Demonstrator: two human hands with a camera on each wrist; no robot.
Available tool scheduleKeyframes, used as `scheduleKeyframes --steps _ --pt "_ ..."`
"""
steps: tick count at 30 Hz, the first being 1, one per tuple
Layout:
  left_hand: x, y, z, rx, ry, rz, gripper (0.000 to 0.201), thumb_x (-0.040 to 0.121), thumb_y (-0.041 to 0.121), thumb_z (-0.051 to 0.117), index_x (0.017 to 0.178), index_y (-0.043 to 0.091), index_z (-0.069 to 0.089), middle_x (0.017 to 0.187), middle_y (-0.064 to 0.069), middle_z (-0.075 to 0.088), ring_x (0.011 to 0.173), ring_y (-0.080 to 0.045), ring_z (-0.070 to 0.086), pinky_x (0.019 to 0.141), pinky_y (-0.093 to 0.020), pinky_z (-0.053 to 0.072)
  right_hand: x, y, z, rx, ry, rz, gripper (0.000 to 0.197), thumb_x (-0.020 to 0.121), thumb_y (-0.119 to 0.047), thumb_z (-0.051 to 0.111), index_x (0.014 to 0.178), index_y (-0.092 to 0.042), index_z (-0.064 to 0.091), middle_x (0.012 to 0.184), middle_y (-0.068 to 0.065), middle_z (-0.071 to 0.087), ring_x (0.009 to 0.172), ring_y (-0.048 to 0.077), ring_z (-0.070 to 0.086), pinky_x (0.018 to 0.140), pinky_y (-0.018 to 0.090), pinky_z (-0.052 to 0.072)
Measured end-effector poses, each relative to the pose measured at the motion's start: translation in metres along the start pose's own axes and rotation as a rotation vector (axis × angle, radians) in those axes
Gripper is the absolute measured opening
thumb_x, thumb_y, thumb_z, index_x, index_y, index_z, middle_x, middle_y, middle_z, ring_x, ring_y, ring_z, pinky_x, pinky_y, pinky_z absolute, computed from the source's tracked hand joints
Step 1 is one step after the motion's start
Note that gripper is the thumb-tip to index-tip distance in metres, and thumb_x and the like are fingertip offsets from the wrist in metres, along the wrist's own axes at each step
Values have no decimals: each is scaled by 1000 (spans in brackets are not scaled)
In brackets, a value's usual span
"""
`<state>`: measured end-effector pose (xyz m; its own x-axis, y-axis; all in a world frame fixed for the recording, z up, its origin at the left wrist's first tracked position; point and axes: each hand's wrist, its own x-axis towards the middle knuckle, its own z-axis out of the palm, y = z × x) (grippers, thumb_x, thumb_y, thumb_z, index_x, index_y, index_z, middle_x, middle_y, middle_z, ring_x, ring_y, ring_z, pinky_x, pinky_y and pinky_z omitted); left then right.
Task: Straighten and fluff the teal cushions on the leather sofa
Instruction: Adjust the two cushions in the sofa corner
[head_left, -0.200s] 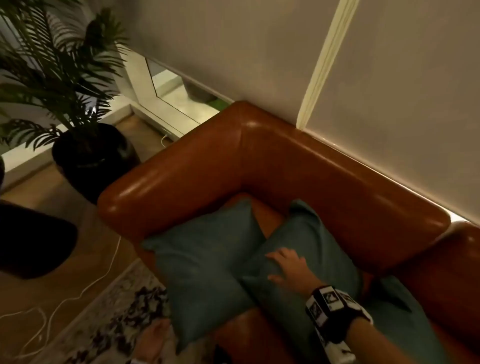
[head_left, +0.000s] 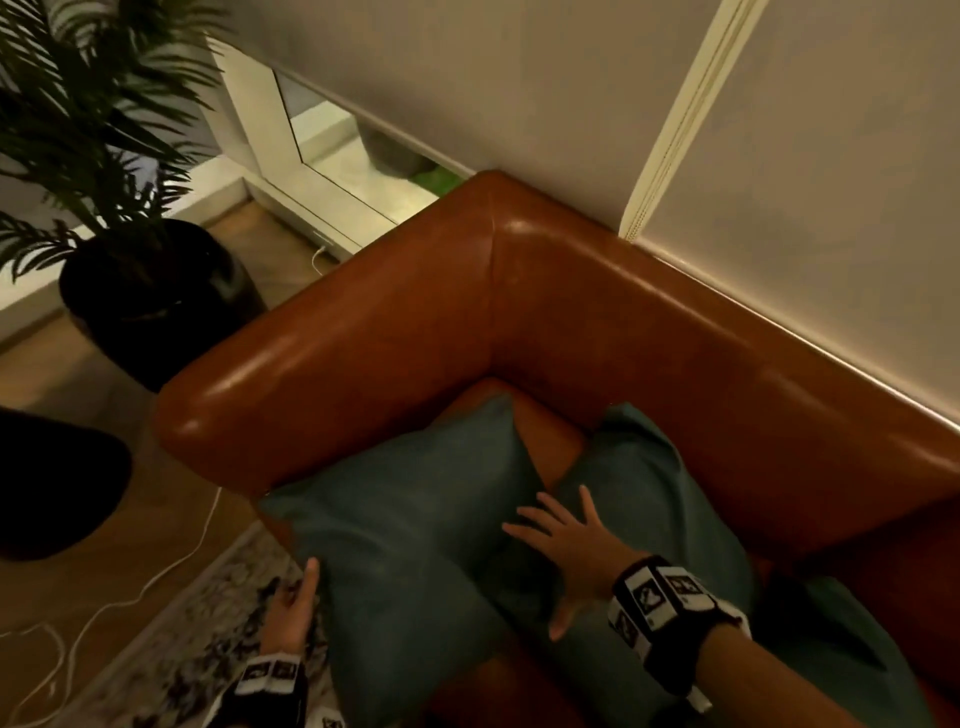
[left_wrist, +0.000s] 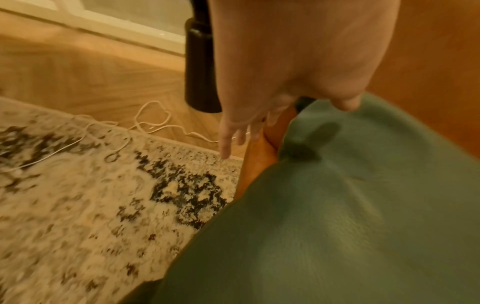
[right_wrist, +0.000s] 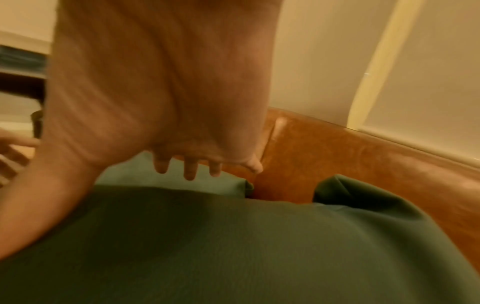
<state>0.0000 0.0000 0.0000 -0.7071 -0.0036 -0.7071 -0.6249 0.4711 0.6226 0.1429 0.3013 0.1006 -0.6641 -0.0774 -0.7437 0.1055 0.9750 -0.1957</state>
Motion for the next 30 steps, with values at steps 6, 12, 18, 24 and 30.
scheduleKeyframes --steps 6,12,18,24,30 --pt "30 -14 32 -284 -73 -190 121 52 84 58 148 17 27 152 -5 32 137 -31 33 115 -51 23 31 14 18 -76 -36 -60 110 66 -65 71 149 -42 3 159 1 9 147 27 -5 103 71 -18" --pt "13 12 51 -97 213 -45 84 84 66 47 140 4 39 145 -20 40 130 -40 40 109 -46 31 18 21 16 -116 100 4 54 90 -46 54 140 -32 39 143 2 37 139 27 23 109 67 -6" --pt "-27 105 77 233 361 242 67 97 50 36 107 -13 58 112 -36 57 105 -50 53 84 -47 41 -52 78 -15 63 476 161 52 72 -18 48 117 -42 40 121 4 56 123 29 48 105 64 18" --pt "-62 190 88 377 498 539 61 97 44 42 97 -15 57 106 -39 58 99 -53 54 82 -51 42 -142 148 -34 569 1179 341 26 79 -36 68 98 -18 64 88 6 64 83 19 60 78 32 47" --pt "-66 266 75 726 518 867 62 97 43 41 89 -16 59 94 -38 58 89 -52 57 72 -51 44 -199 175 -26 1173 1464 537 24 88 -28 65 109 -17 63 104 9 65 100 24 60 93 38 45"
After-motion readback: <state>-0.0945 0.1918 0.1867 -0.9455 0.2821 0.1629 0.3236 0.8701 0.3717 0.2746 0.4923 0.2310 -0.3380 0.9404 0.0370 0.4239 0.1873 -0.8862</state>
